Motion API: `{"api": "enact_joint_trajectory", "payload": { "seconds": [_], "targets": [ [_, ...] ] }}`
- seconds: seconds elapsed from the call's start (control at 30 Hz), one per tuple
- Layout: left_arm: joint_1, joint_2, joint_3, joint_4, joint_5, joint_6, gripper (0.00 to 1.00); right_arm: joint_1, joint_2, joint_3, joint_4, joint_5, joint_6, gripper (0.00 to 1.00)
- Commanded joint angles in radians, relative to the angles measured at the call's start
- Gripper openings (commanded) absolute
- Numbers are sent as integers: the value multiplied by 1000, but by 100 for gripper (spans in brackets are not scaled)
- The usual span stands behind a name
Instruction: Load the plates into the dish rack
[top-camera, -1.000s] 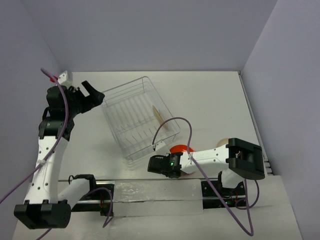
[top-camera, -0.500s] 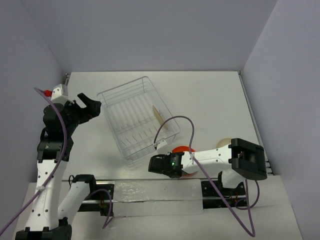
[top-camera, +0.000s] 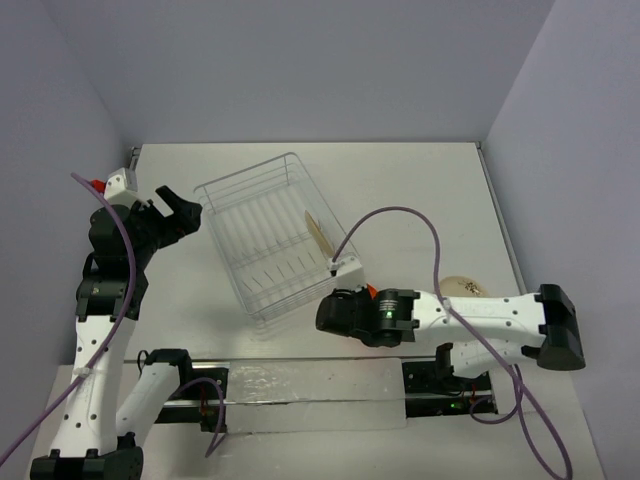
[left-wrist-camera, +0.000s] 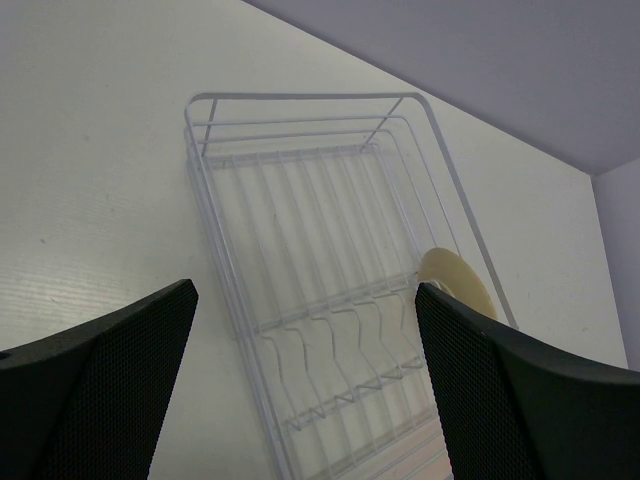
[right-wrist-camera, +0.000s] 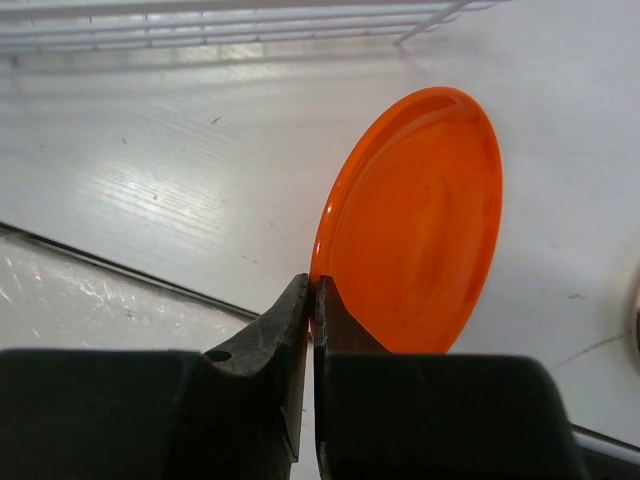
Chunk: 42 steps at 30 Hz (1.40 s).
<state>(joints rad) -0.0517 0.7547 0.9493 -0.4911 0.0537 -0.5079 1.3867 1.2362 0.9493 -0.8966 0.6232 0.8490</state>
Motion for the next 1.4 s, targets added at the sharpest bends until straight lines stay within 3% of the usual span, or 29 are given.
{"api": "enact_joint_trajectory", "payload": {
  "seconds": [0.0, 0.3, 0.43, 0.57, 0.67, 0.7, 0.77, 0.8, 1.0, 1.37],
  "targets": [
    [-4, -3, 9, 6, -16, 14, 99, 4, -97, 57, -147, 124, 75, 0],
    [-4, 2, 9, 8, -6, 14, 99, -8, -345, 86, -151, 118, 62, 0],
    [-4, 11, 11, 8, 3, 13, 99, -18, -410, 190, 42, 84, -234, 0],
    [-4, 17, 11, 5, 5, 16, 99, -47, -334, 327, 197, 18, -423, 0],
    [-4, 15, 11, 2, 5, 16, 99, -144, -245, 455, 327, -230, -587, 0],
    [-4, 15, 11, 2, 3, 16, 99, -183, -244, 456, 329, -235, -588, 0],
    [-4, 10, 8, 5, 3, 16, 99, -306, -165, 500, 422, -541, -632, 0],
    [-4, 11, 7, 6, 3, 16, 99, -338, -138, 517, 442, -615, -644, 0],
    [-4, 21, 9, 0, 1, 19, 99, -461, 87, 667, 496, -1052, -734, 0],
    [-3, 30, 10, -8, -28, 19, 99, -619, 315, 747, 498, -1281, -783, 0]
  ]
}}
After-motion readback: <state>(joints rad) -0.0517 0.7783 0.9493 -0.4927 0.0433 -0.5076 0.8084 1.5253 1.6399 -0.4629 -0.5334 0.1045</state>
